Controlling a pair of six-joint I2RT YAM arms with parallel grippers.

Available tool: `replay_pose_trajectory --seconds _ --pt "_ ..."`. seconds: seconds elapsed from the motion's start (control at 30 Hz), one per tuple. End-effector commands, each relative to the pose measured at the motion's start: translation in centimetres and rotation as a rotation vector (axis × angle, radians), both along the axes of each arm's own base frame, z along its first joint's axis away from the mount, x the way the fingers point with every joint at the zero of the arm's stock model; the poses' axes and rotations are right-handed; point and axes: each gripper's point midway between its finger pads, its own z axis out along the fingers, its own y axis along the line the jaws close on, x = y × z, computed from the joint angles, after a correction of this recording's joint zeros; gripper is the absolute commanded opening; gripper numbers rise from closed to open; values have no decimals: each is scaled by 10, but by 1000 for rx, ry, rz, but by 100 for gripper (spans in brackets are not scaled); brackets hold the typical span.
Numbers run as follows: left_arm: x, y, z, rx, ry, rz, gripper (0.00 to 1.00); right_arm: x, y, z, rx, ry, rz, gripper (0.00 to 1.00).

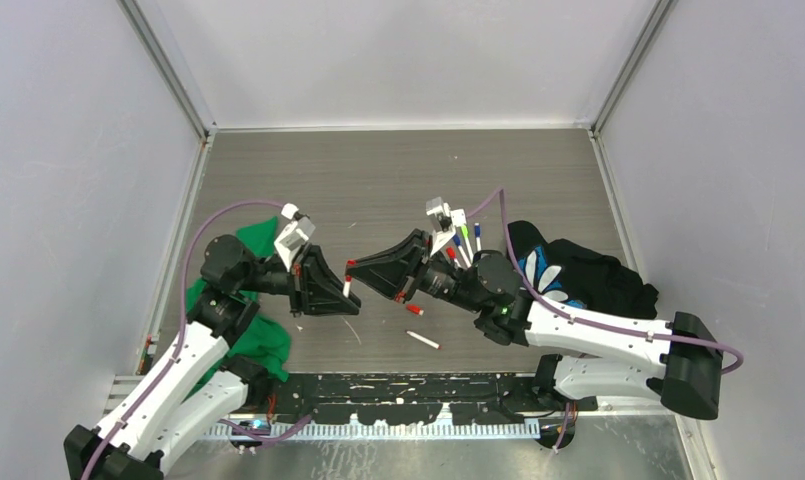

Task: Insert the pens into the pen caps
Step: Insert the pen cap onto the pen.

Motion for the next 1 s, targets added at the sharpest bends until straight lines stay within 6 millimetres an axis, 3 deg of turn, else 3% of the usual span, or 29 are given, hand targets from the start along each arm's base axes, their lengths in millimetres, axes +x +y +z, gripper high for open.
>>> replay_pose_trajectory --seconds 0.0,0.1,0.27,0.47,0.57,0.67,0.77,0.83,0.97 --pt "51 4 69 -167 -275 316 0 -108 -2 -144 -482 236 493 1" --pt "57 5 65 -144 -268 352 0 -111 -5 -158 -513 269 498 1" --pt "71 14 57 -81 -296 469 0 -119 -11 -198 -655 353 472 1" --pt "72 13 58 -85 -293 468 0 -133 -18 -216 -718 373 485 1" --pt "64 6 53 -81 -272 381 0 -116 -11 -196 -679 321 398 1" --pt "54 0 46 -61 -256 284 1 -81 0 -159 -630 239 224 1" --pt "47 -2 35 -1 -286 248 19 -39 1 -117 -566 163 -1 1" --pt "44 -2 15 99 -296 248 24 -15 -5 -91 -537 114 -131 1" --pt "35 -3 -1 169 -340 218 55 25 -25 -58 -544 32 -365 1"
